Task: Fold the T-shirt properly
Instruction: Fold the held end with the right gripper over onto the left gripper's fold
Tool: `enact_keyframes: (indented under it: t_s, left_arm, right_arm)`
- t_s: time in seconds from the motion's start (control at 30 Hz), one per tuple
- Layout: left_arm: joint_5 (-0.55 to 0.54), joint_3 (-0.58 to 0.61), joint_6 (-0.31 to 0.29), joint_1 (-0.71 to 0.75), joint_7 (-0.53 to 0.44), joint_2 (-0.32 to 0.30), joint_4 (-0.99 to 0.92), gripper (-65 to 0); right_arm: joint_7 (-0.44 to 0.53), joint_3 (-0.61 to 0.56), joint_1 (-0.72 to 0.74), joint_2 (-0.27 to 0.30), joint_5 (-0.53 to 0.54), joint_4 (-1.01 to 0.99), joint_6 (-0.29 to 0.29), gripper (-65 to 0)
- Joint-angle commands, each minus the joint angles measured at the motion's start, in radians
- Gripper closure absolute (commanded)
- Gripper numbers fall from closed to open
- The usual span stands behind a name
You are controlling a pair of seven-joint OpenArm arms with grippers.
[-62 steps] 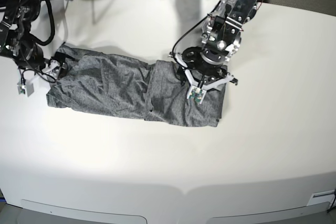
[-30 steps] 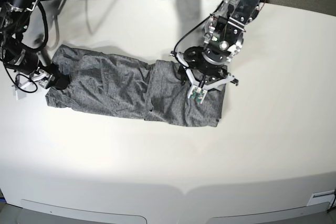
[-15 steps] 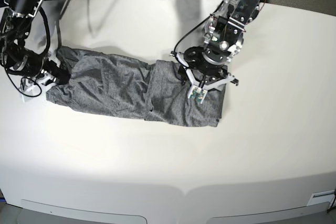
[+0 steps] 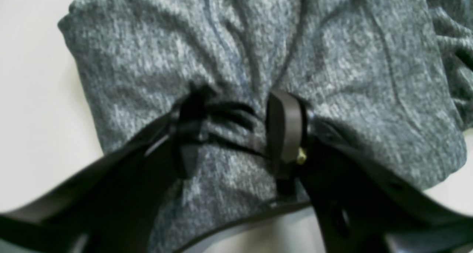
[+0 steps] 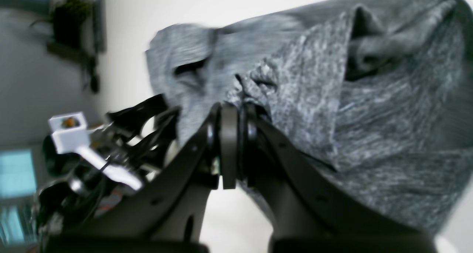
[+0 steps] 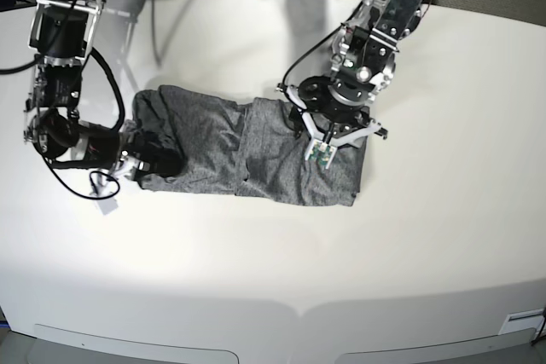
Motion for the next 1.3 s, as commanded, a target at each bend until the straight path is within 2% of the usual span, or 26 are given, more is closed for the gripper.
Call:
enact_keyframes:
  t_s: [0.0,0.1,0.27,0.4,0.47,0.57,0.77,0.87,0.97,1.03,1.13,1.27]
  left_arm:
    - [0.0,0.003,-0.008,0.017,0.124,-0.006,-0.013,-29.0]
    - [0.0,0.003,-0.008,0.017,0.125,-0.006,-0.012,-29.0]
    - [0.001,0.002,-0.008,0.016,0.195,0.023,0.039,-29.0]
    - [0.01,0.001,-0.008,0.016,0.239,0.026,0.139,-29.0]
    - [0.056,0.001,-0.008,0.016,0.267,0.026,0.193,-29.0]
    - [0.126,0.001,-0.008,0.017,0.312,0.026,0.269,-29.0]
    - [0.145,0.001,-0.008,0.016,0.331,0.024,0.362,-29.0]
    - [0.245,0.001,-0.008,0.016,0.38,0.024,0.394,-29.0]
    - [0.457,0.001,-0.006,0.016,0.463,0.024,0.405,-29.0]
    - [0.507,0.001,0.055,0.017,0.488,-0.002,0.405,-29.0]
    - [0.503,0.001,0.097,0.018,0.564,-0.063,0.404,-29.0]
    - [0.419,0.001,0.172,0.028,0.549,-0.154,0.402,-29.0]
  right_arm:
    - [0.008,-0.019,0.037,0.016,0.054,0.017,0.005,0.0]
    - [0.007,-0.088,0.066,0.008,0.092,0.018,0.005,0.0]
    - [-0.047,-0.109,0.137,-0.069,0.137,0.019,0.005,0.0]
    - [-0.08,-0.109,0.194,-0.146,0.135,0.019,0.005,0.0]
    - [-0.095,-0.109,0.214,-0.176,0.123,0.019,0.005,0.0]
    - [-0.102,-0.109,0.232,-0.207,0.093,0.019,0.005,0.0]
    - [-0.115,-0.109,0.235,-0.251,0.091,0.019,0.005,0.0]
    - [-0.115,-0.109,0.235,-0.274,0.091,0.019,0.005,0.0]
    - [-0.115,-0.114,0.235,-0.286,0.092,0.019,0.005,0.0]
    - [-0.116,-0.13,0.238,-0.288,0.091,0.019,0.005,0.0]
    - [-0.115,-0.163,0.241,-0.292,0.092,0.019,0.005,0.0]
    - [-0.116,-0.219,0.24,-0.3,0.108,0.019,0.005,0.0]
